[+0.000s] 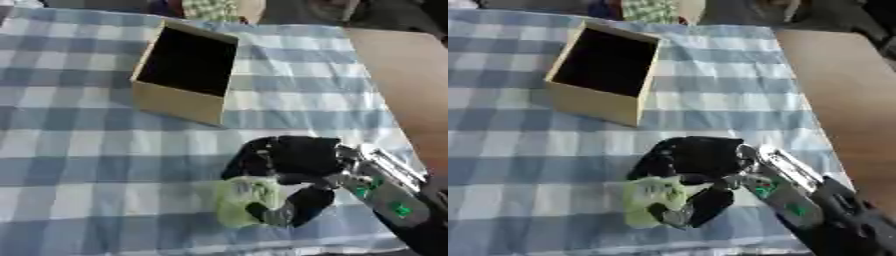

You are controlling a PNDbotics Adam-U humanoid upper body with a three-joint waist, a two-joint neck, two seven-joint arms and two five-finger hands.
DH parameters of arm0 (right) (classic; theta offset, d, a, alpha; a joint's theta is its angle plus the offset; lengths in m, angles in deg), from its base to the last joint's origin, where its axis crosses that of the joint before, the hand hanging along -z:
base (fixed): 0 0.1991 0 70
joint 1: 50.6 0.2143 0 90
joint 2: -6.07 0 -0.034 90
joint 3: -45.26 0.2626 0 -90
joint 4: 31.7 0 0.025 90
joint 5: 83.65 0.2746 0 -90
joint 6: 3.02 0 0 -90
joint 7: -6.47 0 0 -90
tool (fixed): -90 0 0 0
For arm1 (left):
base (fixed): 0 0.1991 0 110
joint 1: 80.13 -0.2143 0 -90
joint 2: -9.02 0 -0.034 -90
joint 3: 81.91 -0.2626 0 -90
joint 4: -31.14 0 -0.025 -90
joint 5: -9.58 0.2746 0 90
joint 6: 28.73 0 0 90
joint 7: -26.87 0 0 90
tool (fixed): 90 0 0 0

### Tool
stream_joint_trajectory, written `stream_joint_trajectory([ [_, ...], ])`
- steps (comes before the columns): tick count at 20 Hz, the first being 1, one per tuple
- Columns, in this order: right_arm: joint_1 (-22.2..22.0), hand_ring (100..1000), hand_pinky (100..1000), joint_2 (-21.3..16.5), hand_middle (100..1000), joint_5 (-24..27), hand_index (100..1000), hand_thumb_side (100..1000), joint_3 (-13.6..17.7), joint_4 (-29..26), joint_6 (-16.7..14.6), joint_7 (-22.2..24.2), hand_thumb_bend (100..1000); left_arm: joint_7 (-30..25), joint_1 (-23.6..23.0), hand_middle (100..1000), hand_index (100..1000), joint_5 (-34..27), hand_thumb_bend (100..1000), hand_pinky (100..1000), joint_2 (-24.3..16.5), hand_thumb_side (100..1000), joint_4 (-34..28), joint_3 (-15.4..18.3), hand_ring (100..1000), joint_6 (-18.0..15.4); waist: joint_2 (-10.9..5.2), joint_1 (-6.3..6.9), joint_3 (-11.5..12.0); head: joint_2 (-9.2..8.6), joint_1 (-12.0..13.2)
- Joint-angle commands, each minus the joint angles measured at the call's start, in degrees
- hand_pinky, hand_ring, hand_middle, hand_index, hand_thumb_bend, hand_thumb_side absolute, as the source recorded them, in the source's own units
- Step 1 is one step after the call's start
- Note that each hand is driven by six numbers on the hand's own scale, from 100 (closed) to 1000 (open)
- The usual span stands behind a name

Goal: Pick up objects on the table and place them in the box.

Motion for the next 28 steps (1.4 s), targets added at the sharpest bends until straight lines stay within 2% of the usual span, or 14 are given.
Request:
stream_joint_trajectory([
  [1,0.27,858,899,-1.02,832,0.89,956,823,0.92,-0.86,-0.62,1.54,100,-0.47,0.41,589,685,0.03,100,309,-0.48,860,-0.84,0.53,494,-0.03,-0.62,0.36,0.04,0.37,-0.05],
  [6,0.03,863,906,-1.22,839,0.15,956,851,1.34,-0.86,-2.01,2.88,111,-1.09,0.31,589,685,0.11,100,309,-0.38,861,-0.84,0.53,494,0.01,-0.71,0.32,0.1,0.37,0.03],
  [11,-0.44,874,914,-1.13,854,-3.27,958,820,1.82,-0.86,-1.7,2.08,156,-1.51,0.31,589,685,0.07,100,310,-0.16,862,-0.84,0.53,493,-0.07,-0.71,0.27,0.12,0.37,0.01],
  [15,-1.52,864,893,-0.35,848,-6.48,960,934,1.24,-0.86,-0.46,0.67,212,-1.81,0.33,590,685,0.07,100,309,0.0,864,-0.84,0.5,493,0.0,-0.4,0.26,0.25,0.37,-0.2],
  [20,-1.85,861,873,1.04,850,-10.6,966,987,1.06,-0.86,1.12,-2.28,264,-2.45,0.42,590,685,0.46,100,309,0.17,866,-0.84,0.5,493,0.26,0.06,0.36,0.38,0.37,-0.27],
  [25,-2.15,853,862,1.67,844,-12.57,966,977,0.6,-0.86,2.32,-4.07,249,-2.82,0.52,590,685,0.48,100,309,0.29,866,-0.84,0.46,493,0.25,0.24,0.38,0.38,0.37,-0.36],
  [26,-2.17,843,846,1.71,838,-12.69,967,982,0.54,-0.86,2.41,-4.19,186,-2.85,0.52,590,685,0.48,100,309,0.3,867,-0.84,0.46,493,0.25,0.25,0.38,0.38,0.37,-0.37],
  [28,-2.35,835,837,2.39,833,-12.54,966,982,0.88,-0.86,3.37,-4.4,156,-3.09,0.49,590,685,0.45,100,309,0.38,868,-0.84,0.43,493,0.26,0.43,0.45,0.31,0.37,-0.39],
])
